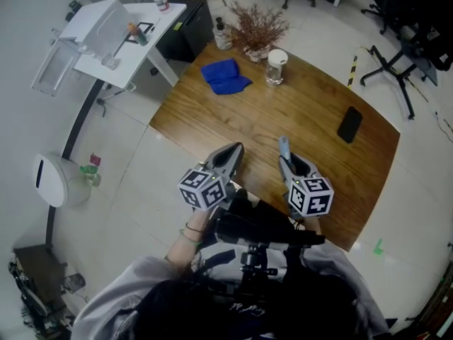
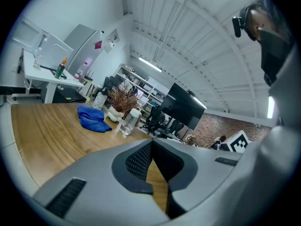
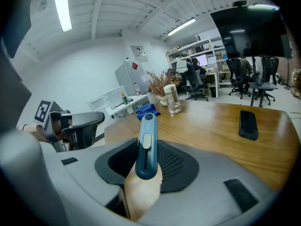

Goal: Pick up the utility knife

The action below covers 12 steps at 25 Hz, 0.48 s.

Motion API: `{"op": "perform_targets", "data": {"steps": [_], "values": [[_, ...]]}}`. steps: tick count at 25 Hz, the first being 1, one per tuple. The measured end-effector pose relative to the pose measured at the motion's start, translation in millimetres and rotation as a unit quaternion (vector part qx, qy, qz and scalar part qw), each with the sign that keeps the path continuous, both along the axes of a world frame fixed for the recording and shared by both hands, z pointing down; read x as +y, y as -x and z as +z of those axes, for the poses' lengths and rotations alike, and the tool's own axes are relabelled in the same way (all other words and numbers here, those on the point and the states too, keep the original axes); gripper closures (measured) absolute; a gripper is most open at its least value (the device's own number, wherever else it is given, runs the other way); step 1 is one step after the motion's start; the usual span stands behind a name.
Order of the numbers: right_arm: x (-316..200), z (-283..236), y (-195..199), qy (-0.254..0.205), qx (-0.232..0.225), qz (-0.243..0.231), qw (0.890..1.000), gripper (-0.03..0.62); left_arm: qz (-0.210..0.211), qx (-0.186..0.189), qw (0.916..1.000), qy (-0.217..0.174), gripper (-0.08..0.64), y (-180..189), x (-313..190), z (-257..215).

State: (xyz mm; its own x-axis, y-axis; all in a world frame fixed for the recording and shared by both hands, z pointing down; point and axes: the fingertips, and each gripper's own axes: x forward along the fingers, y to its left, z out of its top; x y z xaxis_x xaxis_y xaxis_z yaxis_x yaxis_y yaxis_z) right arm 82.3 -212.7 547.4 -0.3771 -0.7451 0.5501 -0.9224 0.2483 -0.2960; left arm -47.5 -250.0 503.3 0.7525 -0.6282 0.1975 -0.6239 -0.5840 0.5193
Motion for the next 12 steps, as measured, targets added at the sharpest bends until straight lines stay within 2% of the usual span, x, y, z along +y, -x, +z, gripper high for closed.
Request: {"op": "perform_targets", "data": {"steps": [5, 12], "values": [[-11, 45, -16, 0.044, 0.025, 0.009, 0.999, 0.449, -0.009, -0.004, 0.9999, 0.005, 0.554, 6, 1, 1], [-30, 97, -17, 0.092, 0.097, -0.020, 0.991, 0.449, -0.032, -0.006, 0.9994, 0.005, 0.554, 24, -2, -1]]}}
